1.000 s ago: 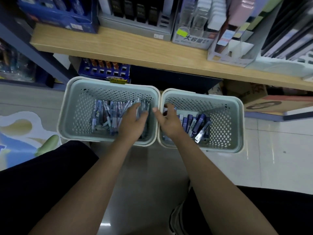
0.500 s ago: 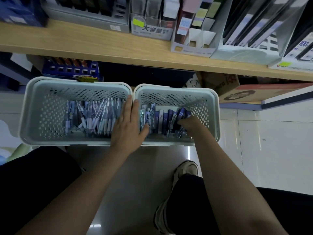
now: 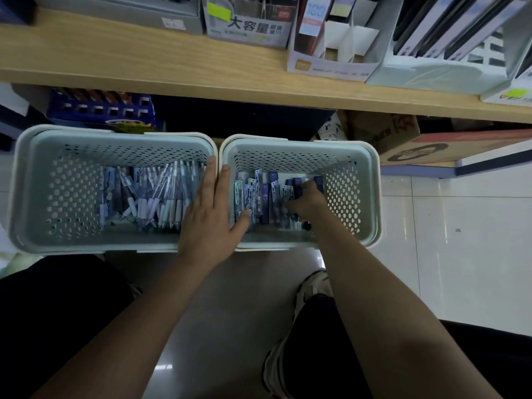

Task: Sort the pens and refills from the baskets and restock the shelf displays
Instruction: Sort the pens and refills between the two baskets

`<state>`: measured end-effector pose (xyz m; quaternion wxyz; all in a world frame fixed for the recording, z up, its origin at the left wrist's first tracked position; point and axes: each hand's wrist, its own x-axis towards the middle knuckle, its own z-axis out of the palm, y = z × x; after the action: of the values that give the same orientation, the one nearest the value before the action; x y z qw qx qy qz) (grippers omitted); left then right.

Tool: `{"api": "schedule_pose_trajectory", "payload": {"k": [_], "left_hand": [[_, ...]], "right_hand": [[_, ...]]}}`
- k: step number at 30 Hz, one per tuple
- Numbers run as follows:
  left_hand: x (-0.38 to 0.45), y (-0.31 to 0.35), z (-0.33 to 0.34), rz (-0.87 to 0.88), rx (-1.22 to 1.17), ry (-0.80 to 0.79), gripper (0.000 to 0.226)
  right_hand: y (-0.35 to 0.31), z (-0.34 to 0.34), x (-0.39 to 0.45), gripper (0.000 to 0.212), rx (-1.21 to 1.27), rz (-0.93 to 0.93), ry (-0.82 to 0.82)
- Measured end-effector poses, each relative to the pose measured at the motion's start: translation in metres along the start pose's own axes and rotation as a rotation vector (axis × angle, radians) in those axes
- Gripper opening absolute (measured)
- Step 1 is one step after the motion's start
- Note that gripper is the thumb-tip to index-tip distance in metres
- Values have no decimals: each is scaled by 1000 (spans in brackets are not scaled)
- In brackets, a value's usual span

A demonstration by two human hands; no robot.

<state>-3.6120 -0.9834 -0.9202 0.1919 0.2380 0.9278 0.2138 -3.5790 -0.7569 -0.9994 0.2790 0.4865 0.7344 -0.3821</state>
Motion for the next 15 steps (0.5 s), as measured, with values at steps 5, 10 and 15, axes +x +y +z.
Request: {"api": "schedule_pose_trajectory", "payload": {"k": [5,10,15], "left_hand": [[1,-2,1,10,-8,12,89],[1,-1,1,6,-22,14,88],[-1,-2,-2,10,-83,6,87]], "right_hand": [[-6,14,6,84,38,28,-137],[-20,23,0,45,-226,-187,-14],[-43,39,-23,47,5,-277,-139]]}}
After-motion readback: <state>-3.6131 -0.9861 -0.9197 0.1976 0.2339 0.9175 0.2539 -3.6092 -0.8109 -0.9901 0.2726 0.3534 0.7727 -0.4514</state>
